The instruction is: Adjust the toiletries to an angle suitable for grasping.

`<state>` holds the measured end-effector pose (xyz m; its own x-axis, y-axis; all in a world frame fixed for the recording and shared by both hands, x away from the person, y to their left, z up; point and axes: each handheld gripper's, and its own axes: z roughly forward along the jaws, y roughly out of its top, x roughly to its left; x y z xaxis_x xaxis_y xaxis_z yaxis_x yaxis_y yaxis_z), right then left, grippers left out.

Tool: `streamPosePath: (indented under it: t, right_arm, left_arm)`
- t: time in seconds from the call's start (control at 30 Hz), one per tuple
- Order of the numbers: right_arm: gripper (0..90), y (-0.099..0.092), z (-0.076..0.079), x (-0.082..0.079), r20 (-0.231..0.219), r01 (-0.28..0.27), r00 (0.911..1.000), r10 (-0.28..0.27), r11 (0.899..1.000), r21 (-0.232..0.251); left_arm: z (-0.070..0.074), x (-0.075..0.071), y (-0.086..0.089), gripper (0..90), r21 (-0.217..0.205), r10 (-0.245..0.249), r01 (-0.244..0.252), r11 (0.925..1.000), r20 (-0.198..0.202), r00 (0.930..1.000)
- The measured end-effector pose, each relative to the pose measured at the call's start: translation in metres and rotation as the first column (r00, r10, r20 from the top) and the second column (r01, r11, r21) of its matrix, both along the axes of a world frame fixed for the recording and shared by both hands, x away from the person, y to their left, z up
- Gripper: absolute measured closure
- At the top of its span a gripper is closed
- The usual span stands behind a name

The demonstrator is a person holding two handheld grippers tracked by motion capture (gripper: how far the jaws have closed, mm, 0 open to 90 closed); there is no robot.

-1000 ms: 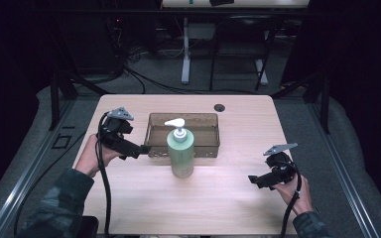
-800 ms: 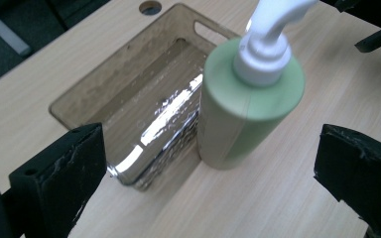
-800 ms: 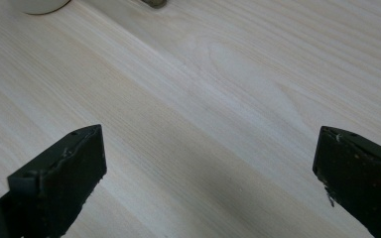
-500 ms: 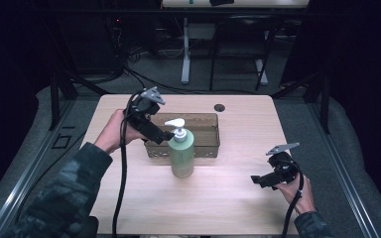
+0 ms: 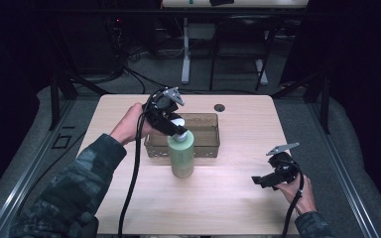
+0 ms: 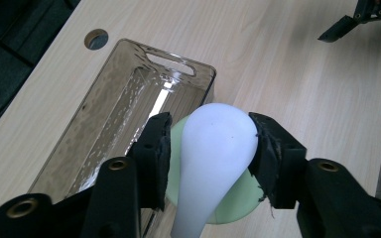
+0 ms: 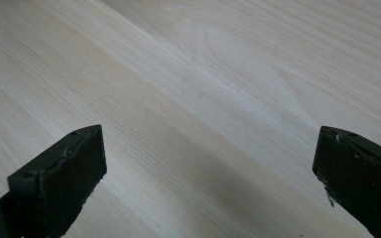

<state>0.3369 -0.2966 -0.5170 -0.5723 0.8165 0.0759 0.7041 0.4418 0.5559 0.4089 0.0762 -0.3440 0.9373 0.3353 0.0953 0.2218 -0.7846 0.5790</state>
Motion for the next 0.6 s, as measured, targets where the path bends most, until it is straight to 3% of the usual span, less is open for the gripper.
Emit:
streamPosePath:
  t: [0.37,0.6]
  right_arm:
    - [0.0,-0.0037,-0.0001,0.0004,0.003,0.016,0.9999,-0.016,1.000,-0.005]
    - [0.0,-0.0030,-0.0006,0.0006,0.005,0.011,0.9999,-0.011,1.000,-0.009]
  left_arm:
    - [0.0026,-0.0018,-0.0031,62.6,0.055,-0.028,0.027,0.9981,0.021,0.9994]
    - [0.0043,-0.0048,0.0024,62.7,0.069,-0.020,0.018,0.9975,0.024,0.9995]
